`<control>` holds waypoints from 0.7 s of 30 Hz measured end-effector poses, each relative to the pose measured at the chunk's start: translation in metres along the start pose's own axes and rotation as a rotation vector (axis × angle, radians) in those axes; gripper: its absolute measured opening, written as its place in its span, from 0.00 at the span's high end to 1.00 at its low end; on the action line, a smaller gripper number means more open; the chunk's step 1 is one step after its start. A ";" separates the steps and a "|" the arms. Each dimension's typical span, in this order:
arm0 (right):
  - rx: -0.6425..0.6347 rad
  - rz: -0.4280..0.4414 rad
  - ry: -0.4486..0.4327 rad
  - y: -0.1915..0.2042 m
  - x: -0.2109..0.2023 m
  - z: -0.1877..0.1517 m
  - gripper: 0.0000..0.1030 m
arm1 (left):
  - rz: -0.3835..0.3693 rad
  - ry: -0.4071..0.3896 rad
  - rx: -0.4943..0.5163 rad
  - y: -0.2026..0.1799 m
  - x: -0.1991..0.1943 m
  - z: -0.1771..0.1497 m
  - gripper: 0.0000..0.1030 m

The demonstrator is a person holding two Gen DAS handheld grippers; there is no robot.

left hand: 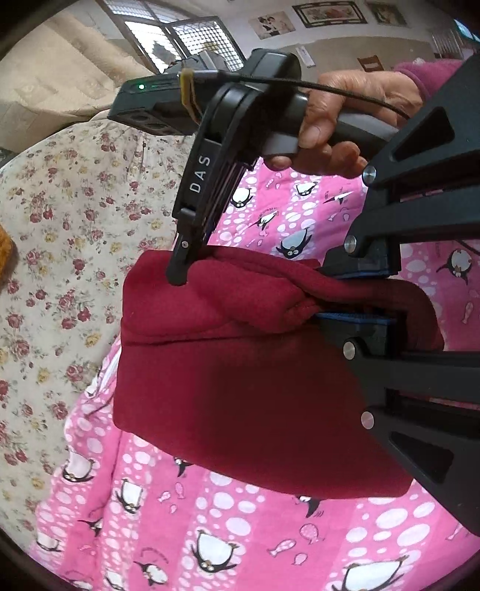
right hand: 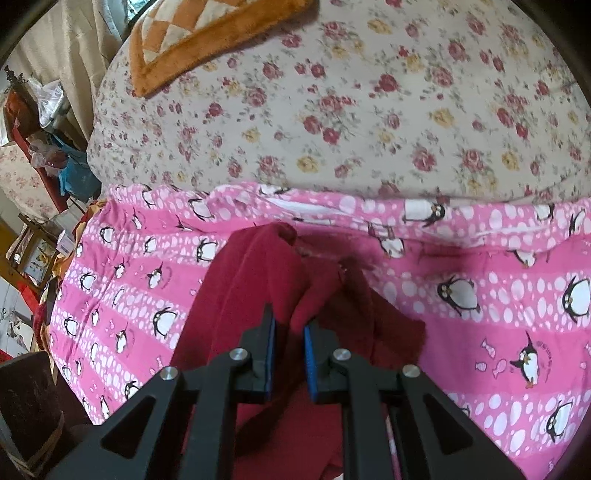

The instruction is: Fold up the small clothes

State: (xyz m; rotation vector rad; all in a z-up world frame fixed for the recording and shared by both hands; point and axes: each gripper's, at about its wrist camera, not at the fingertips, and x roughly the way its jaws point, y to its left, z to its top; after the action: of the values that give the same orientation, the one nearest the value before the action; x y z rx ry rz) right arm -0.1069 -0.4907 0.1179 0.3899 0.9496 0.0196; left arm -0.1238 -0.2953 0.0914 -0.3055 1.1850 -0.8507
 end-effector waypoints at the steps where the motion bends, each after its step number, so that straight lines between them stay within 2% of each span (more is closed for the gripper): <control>1: 0.005 -0.004 -0.002 -0.001 0.000 -0.001 0.87 | -0.003 0.000 -0.005 0.000 0.000 0.000 1.00; 4: 0.008 0.001 -0.009 -0.001 -0.002 0.000 0.86 | -0.007 -0.004 -0.005 -0.003 0.000 0.000 1.00; 6: 0.031 0.009 -0.002 -0.005 -0.004 -0.001 0.76 | -0.003 -0.004 -0.010 -0.003 0.001 0.000 1.00; 8: 0.088 0.007 0.010 -0.015 -0.007 -0.006 0.43 | -0.004 0.000 -0.018 0.000 0.002 0.002 1.00; 13: 0.207 0.168 0.012 -0.031 -0.013 -0.030 0.39 | 0.010 0.002 -0.016 -0.002 0.004 0.003 1.00; 15: 0.220 0.207 0.022 -0.031 -0.005 -0.034 0.39 | 0.023 0.006 -0.009 -0.005 0.006 0.001 1.00; 17: 0.209 0.206 0.040 -0.026 0.008 -0.035 0.40 | 0.033 0.013 -0.006 -0.006 0.008 0.000 1.00; 18: 0.195 0.197 0.041 -0.023 0.012 -0.034 0.44 | 0.037 0.016 -0.004 -0.008 0.008 0.000 1.00; 19: 0.178 0.172 0.028 -0.021 0.014 -0.032 0.66 | 0.041 0.014 -0.003 -0.010 0.009 -0.001 1.00; 20: 0.158 0.145 0.009 -0.019 0.012 -0.031 0.80 | 0.039 0.010 -0.001 -0.013 0.010 0.000 1.00; 21: 0.133 0.129 -0.008 -0.017 0.009 -0.028 0.80 | 0.034 0.008 0.000 -0.015 0.010 0.000 1.00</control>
State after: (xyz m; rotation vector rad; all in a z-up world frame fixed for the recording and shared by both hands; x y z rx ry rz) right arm -0.1266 -0.4962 0.0903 0.5729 0.9193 0.0725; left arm -0.1289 -0.3123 0.0937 -0.2815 1.1941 -0.8235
